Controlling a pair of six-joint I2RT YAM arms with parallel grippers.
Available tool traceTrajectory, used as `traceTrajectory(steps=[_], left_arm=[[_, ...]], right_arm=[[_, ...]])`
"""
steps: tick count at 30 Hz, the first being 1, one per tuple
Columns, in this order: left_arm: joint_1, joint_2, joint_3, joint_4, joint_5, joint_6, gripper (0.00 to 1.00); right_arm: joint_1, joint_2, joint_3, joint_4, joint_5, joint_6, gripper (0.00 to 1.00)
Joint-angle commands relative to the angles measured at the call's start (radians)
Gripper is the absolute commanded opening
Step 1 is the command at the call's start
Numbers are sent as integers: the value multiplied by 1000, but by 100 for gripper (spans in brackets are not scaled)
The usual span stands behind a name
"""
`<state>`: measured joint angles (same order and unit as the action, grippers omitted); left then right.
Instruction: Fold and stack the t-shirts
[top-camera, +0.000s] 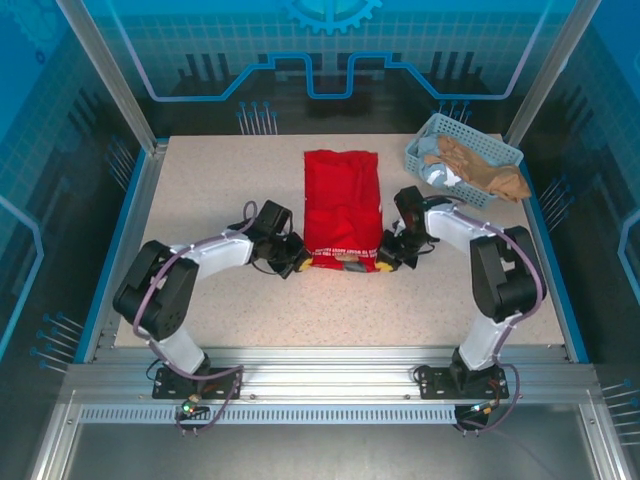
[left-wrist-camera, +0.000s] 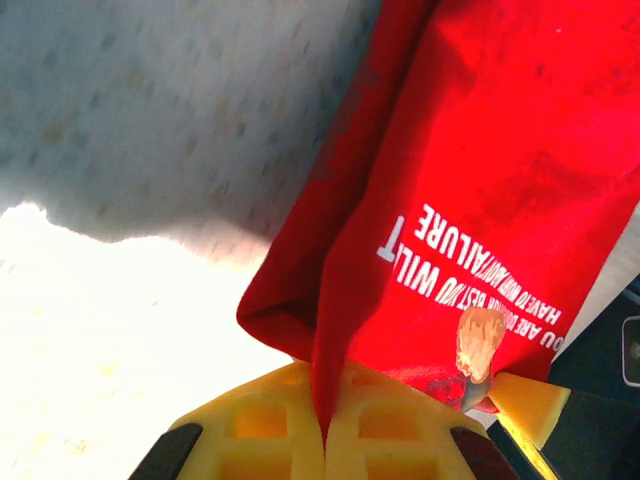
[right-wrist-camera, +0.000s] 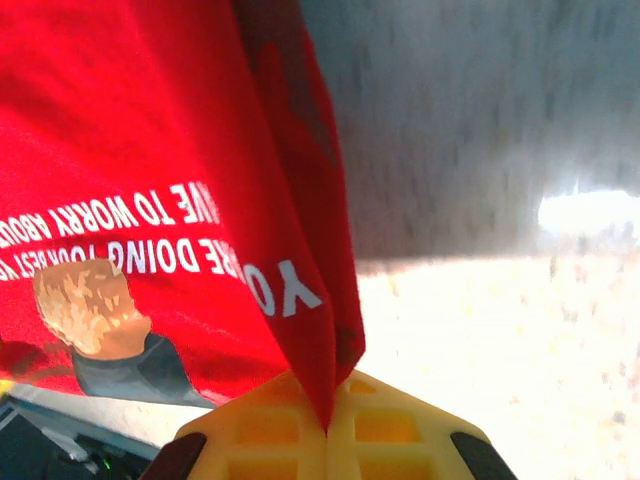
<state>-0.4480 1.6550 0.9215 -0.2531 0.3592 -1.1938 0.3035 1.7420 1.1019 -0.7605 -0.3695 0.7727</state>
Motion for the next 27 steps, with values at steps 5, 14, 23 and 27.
traceTrajectory(steps=[5, 14, 23, 27], left_arm=[[-81, -244, -113, -263, 128, 135, 0], [-156, -581, -147, -173, 177, -2, 0], [-61, -526, 6, -84, 142, -30, 0], [-4, -430, 73, -54, 155, -21, 0]], right_arm=[[108, -248, -140, -249, -46, -76, 0], [118, -537, -40, -459, -143, -23, 0], [60, -410, 268, -538, -109, -13, 0], [14, -305, 326, -527, -107, -10, 0]])
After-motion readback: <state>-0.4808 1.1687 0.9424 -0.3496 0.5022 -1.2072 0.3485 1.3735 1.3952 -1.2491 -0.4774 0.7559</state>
